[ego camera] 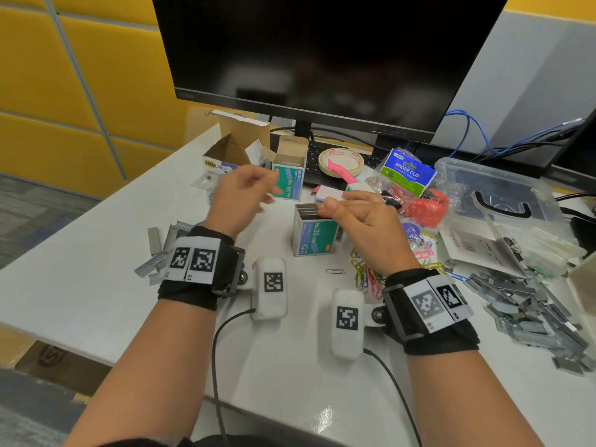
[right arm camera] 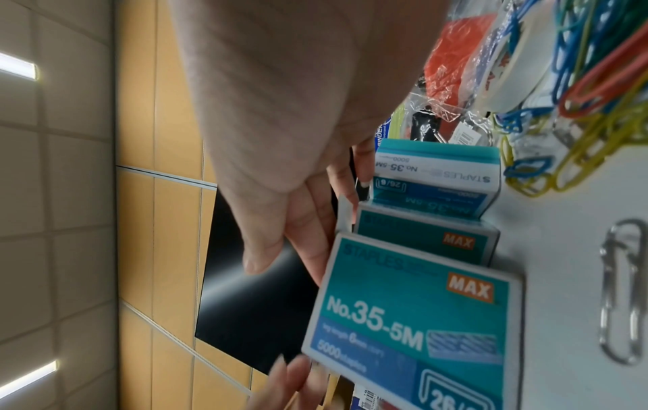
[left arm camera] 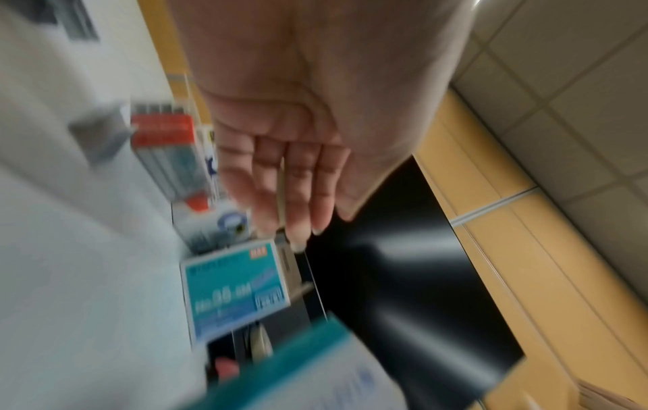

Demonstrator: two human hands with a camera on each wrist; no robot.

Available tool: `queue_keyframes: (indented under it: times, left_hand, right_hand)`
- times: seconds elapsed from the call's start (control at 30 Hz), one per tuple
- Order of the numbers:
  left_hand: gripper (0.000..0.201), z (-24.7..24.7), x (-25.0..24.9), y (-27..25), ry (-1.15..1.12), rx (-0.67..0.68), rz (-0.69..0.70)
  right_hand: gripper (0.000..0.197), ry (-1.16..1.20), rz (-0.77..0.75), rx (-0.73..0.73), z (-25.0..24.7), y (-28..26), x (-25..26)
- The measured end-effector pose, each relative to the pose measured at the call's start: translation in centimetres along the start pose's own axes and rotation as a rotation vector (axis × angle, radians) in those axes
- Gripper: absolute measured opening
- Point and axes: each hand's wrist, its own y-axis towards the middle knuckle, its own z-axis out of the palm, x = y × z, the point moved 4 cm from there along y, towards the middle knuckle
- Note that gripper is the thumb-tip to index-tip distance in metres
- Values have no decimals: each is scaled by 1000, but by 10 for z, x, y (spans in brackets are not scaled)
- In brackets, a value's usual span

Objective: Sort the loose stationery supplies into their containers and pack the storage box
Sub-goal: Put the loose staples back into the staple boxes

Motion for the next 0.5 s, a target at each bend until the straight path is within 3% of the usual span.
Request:
queue_keyframes:
  times: [0.07,0.13,0.23,0.37,0.5]
  left_hand:
    - [14,-22,6,6,116,-198,7]
    - [16,-35,13,9,257,-271,-20]
    - [12,-38,26,12,456,-162,-141]
    - [28,-32,37,16,702,49,-259]
    - [29,-24,37,16,787,195,-270]
  right_hand:
    - [30,-6,4,4,0,0,0]
    - [31,-5,7,4,0,0,-1]
    - [31,9,8,1,0,1,-2]
    - [31,-9,8,10,1,1,-2]
    - [33,6,8,9,1,1,-2]
